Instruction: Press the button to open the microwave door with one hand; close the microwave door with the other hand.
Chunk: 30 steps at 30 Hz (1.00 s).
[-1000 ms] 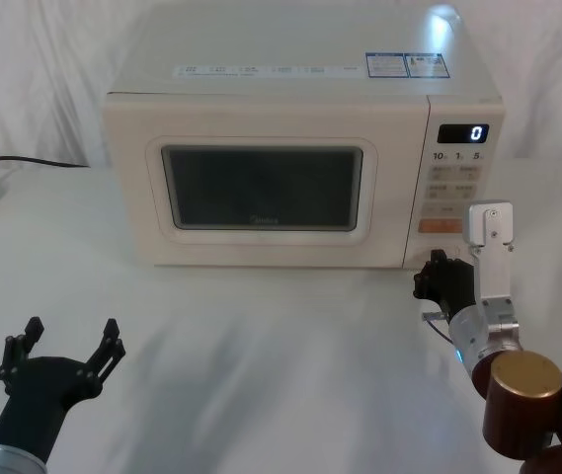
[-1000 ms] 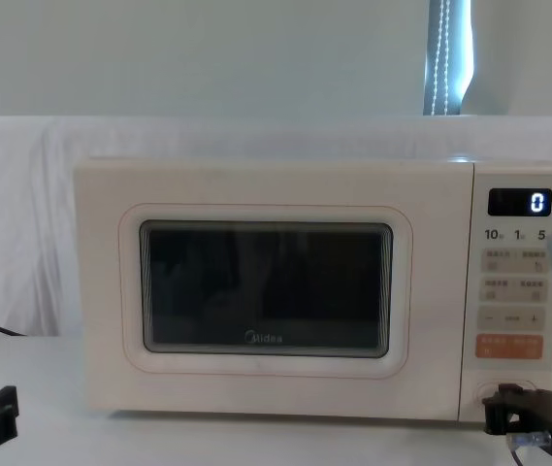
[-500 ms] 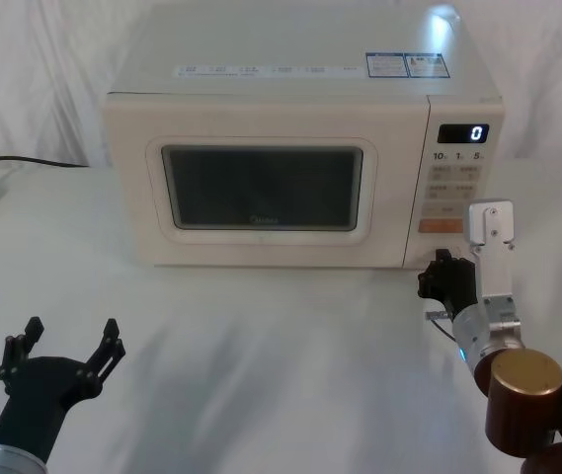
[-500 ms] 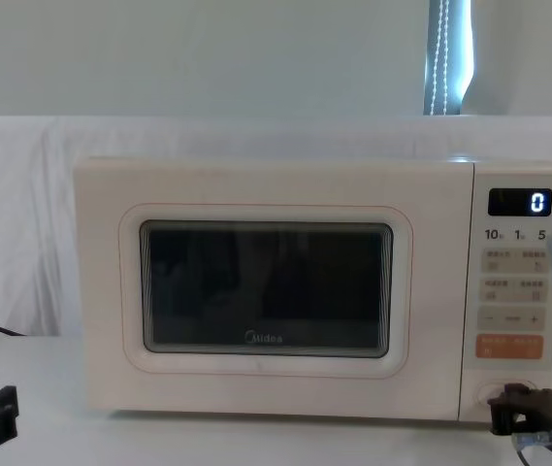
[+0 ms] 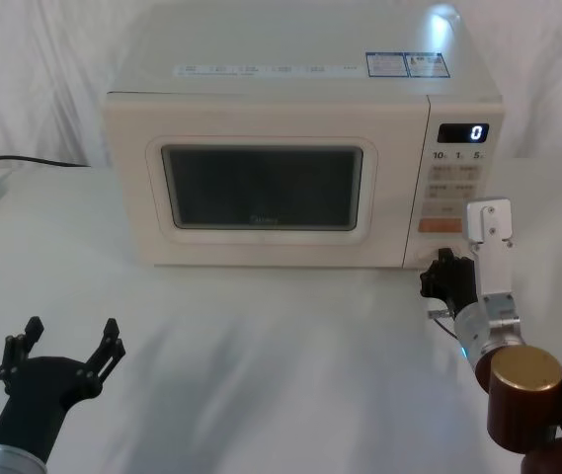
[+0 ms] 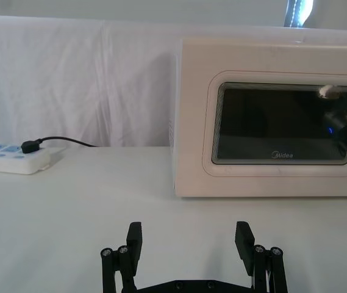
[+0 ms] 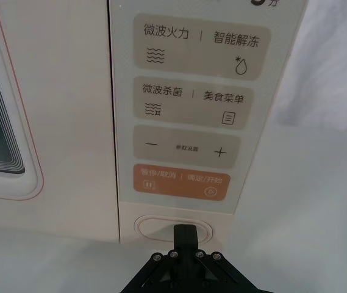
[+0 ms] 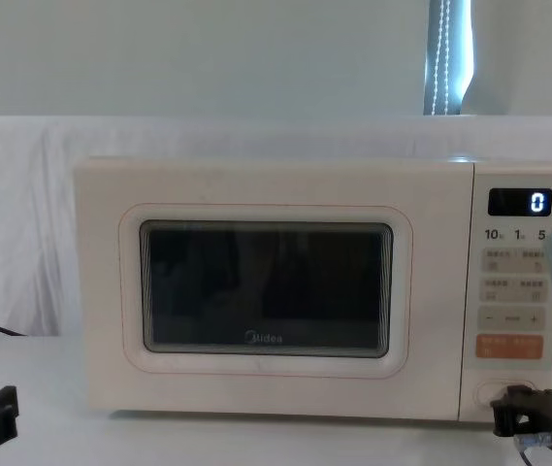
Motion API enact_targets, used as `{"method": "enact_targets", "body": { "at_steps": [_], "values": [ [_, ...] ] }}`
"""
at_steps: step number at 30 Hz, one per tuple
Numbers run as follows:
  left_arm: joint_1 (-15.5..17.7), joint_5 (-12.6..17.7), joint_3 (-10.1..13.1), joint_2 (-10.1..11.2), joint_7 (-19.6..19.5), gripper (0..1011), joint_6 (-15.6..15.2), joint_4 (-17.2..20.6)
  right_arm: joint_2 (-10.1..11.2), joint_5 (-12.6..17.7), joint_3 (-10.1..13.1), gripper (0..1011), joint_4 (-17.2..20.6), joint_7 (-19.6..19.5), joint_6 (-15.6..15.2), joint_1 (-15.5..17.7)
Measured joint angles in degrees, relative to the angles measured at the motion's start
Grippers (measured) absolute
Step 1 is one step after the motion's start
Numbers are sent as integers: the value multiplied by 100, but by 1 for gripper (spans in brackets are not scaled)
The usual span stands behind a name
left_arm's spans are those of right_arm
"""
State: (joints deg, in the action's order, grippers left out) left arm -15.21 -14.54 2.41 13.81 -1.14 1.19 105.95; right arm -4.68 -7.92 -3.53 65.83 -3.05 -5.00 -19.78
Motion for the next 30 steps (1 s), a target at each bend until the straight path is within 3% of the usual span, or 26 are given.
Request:
{"method": "enact_targets", "body": {
  "at_steps": [30],
  "values": [
    [0, 0, 0, 0, 0, 1001, 0, 0, -32, -108, 39, 0, -405, -19, 33, -288]
  ]
}}
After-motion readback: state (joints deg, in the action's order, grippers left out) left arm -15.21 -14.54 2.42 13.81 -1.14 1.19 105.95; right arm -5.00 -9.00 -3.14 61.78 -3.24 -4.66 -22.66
